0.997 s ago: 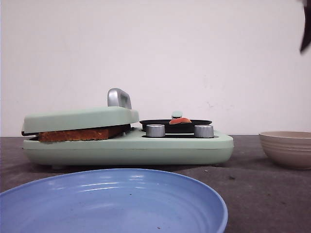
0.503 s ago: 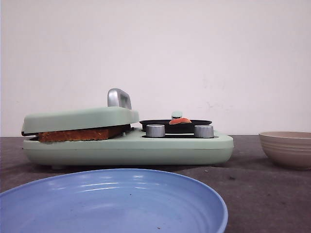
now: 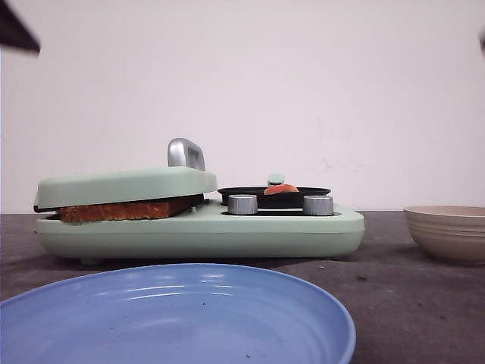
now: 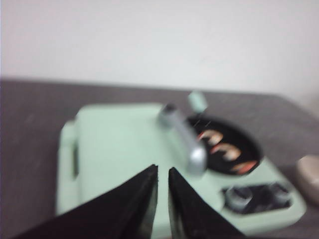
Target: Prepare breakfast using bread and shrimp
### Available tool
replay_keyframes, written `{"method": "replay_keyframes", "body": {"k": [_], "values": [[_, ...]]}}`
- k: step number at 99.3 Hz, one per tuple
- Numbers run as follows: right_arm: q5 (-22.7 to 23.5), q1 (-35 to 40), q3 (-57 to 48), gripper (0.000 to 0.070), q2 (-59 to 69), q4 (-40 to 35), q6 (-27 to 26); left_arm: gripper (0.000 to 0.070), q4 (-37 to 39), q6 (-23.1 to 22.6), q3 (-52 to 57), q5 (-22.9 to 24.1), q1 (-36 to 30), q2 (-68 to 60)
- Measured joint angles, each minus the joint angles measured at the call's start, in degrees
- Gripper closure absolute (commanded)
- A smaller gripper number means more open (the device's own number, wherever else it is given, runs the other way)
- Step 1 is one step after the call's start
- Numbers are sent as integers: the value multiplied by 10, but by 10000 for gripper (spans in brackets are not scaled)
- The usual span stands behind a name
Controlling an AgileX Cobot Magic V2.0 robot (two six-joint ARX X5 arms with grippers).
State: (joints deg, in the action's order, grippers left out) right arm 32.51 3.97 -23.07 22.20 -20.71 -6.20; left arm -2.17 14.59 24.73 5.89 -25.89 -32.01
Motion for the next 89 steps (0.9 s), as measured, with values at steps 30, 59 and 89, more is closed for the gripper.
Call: {"method": "replay_keyframes", "body": {"k": [30, 59, 89], "values": [[-32, 0, 61, 700, -57, 8, -54, 700, -53, 47, -50, 38, 0, 49], [-65, 0, 61, 700, -57, 8, -90, 700, -65, 77, -50, 74, 0, 73], [-66, 0, 61, 700, -57, 8, -96, 700, -65, 87, -50, 74, 0, 72]]}}
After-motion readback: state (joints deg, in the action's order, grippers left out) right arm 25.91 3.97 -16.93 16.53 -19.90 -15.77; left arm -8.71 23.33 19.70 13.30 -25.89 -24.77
